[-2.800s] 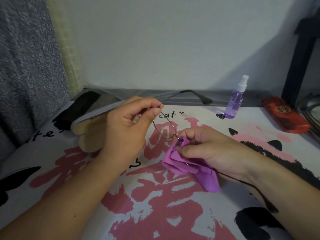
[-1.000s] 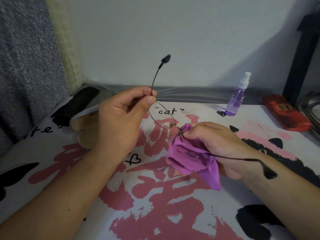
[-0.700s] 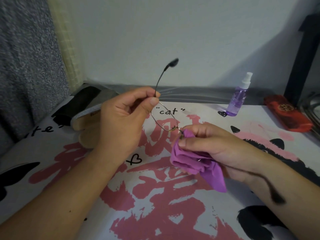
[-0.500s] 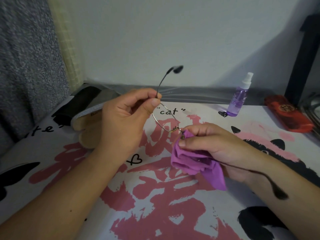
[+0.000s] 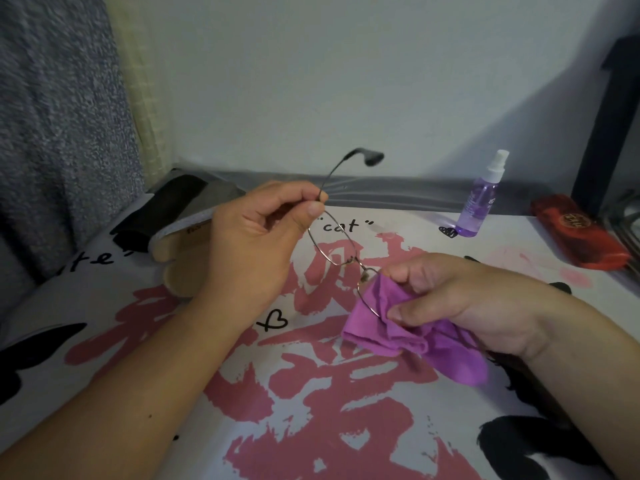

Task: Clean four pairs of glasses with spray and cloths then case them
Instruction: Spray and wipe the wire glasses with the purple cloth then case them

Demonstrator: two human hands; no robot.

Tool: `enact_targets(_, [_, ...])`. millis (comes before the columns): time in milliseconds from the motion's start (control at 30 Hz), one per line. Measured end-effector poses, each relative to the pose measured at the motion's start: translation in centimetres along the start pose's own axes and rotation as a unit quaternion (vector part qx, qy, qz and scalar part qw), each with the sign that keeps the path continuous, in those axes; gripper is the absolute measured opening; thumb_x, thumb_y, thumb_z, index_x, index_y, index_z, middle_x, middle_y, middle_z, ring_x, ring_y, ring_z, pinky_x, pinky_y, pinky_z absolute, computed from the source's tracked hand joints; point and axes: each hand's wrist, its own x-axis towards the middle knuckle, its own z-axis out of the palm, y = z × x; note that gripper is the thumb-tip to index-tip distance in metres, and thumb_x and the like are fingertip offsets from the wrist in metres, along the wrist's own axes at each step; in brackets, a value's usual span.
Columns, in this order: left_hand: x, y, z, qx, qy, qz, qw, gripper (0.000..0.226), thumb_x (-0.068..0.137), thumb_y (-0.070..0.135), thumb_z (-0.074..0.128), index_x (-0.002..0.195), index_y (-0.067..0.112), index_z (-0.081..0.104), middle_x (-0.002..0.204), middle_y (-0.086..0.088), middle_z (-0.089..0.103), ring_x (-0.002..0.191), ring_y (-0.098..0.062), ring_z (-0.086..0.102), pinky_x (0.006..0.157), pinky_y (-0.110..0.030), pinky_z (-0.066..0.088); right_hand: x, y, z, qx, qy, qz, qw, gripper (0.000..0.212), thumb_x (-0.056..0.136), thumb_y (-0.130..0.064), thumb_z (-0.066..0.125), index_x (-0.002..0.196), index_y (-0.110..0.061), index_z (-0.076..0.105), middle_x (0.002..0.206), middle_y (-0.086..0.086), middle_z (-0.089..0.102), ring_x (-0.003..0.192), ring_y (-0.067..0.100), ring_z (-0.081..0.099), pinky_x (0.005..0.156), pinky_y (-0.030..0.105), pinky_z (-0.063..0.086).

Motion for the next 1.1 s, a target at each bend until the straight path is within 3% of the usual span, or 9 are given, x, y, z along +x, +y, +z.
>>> enact_targets(100, [-0.1, -0.1, 0.2, -0.004, -0.009, -0.005, 1.0, 0.021, 0.089, 0.004, 0.072, 0.097, 0.023, 0.074, 0.087, 0.018, 0.075, 0.086, 0.0, 0.07, 0.081, -0.015, 0.052, 0.3, 0.4, 0.4, -0.043, 0.051, 0.006, 0.998, 0.01, 0.09, 0.011, 0.062, 0.098, 0.009, 0.067, 0.085, 0.023, 0.071, 0.065, 0.02, 0.07, 0.057, 0.023, 0.054])
enact_targets(200, [-0.2, 0.0, 0.3, -0.006, -0.012, -0.012, 1.0, 0.021, 0.089, 0.004, 0.071, 0.098, 0.023, 0.074, 0.087, 0.018, 0.076, 0.087, -0.001, 0.071, 0.082, -0.014, 0.052, 0.5, 0.2, 1.3, -0.068, 0.073, 0.007, 0.995, 0.004, 0.089, -0.003, 0.068, 0.089, -0.001, 0.071, 0.077, 0.012, 0.072, 0.065, 0.018, 0.069, 0.057, 0.021, 0.053])
enact_targets(267, [-0.2, 0.0, 0.3, -0.011, -0.008, -0.021, 1.0, 0.02, 0.089, 0.003, 0.071, 0.097, 0.022, 0.074, 0.087, 0.018, 0.076, 0.087, -0.001, 0.071, 0.081, -0.014, 0.052, 0.7, 0.2, 1.8, -0.075, 0.075, 0.0, 0.994, 0.019, 0.085, -0.025, 0.069, 0.085, -0.007, 0.074, 0.072, 0.007, 0.072, 0.061, 0.013, 0.067, 0.058, 0.02, 0.052])
enact_targets(333, [-0.1, 0.1, 0.2, -0.018, 0.003, -0.035, 0.999, 0.02, 0.089, 0.004, 0.07, 0.097, 0.022, 0.073, 0.086, 0.019, 0.076, 0.086, 0.001, 0.07, 0.078, -0.013, 0.052, 1.0, 0.2, 2.0, -0.064, 0.09, -0.021, 0.994, 0.026, 0.083, -0.034, 0.066, 0.083, -0.009, 0.074, 0.07, 0.004, 0.07, 0.061, 0.012, 0.065, 0.062, 0.022, 0.051])
enact_targets(467, [0.1, 0.1, 0.0, -0.01, 0.006, -0.032, 0.999, 0.019, 0.089, 0.004, 0.071, 0.096, 0.022, 0.073, 0.085, 0.02, 0.075, 0.084, 0.002, 0.069, 0.076, -0.013, 0.052, 1.2, 0.4, 1.7, -0.003, 0.07, -0.042, 0.997, 0.014, 0.097, -0.004, 0.057, 0.092, -0.002, 0.069, 0.083, 0.022, 0.069, 0.078, 0.026, 0.066, 0.075, 0.031, 0.055])
enact_targets(567, [0.0, 0.1, 0.1, -0.013, 0.0, -0.03, 0.999, 0.019, 0.089, 0.005, 0.071, 0.096, 0.022, 0.074, 0.086, 0.018, 0.076, 0.085, 0.0, 0.07, 0.078, -0.015, 0.053, 1.1, 0.4, 1.7, 0.021, 0.059, -0.031, 0.998, 0.009, 0.092, 0.007, 0.059, 0.098, 0.005, 0.065, 0.084, 0.016, 0.068, 0.073, 0.02, 0.066, 0.065, 0.022, 0.054])
enact_targets(900, [-0.4, 0.1, 0.5, -0.029, -0.007, -0.06, 0.998, 0.018, 0.089, 0.007, 0.071, 0.096, 0.022, 0.074, 0.087, 0.015, 0.076, 0.087, -0.001, 0.07, 0.08, -0.013, 0.052, 1.4, 0.9, 2.1, 0.019, 0.091, -0.107, 0.99, 0.018, 0.097, 0.001, 0.054, 0.102, 0.002, 0.071, 0.089, 0.012, 0.072, 0.079, 0.019, 0.067, 0.074, 0.025, 0.055])
enact_targets(1000, [-0.3, 0.2, 0.4, -0.04, 0.0, -0.067, 0.997, 0.019, 0.089, 0.005, 0.071, 0.094, 0.024, 0.074, 0.086, 0.015, 0.076, 0.085, -0.001, 0.07, 0.079, -0.014, 0.052, 1.5, 0.8, 2.2, -0.039, 0.097, -0.111, 0.988, 0.019, 0.101, -0.01, 0.054, 0.097, 0.0, 0.07, 0.088, 0.014, 0.068, 0.081, 0.025, 0.062, 0.079, 0.038, 0.05])
enact_targets(1100, [-0.2, 0.3, 0.4, -0.051, 0.003, -0.071, 0.996, 0.018, 0.088, 0.006, 0.071, 0.094, 0.022, 0.074, 0.086, 0.014, 0.077, 0.086, -0.002, 0.071, 0.079, -0.014, 0.052, 1.5, 0.8, 2.4, -0.128, 0.126, -0.131, 0.975, 0.027, 0.098, -0.02, 0.05, 0.087, 0.002, 0.061, 0.076, 0.01, 0.055, 0.07, 0.02, 0.048, 0.069, 0.036, 0.04])
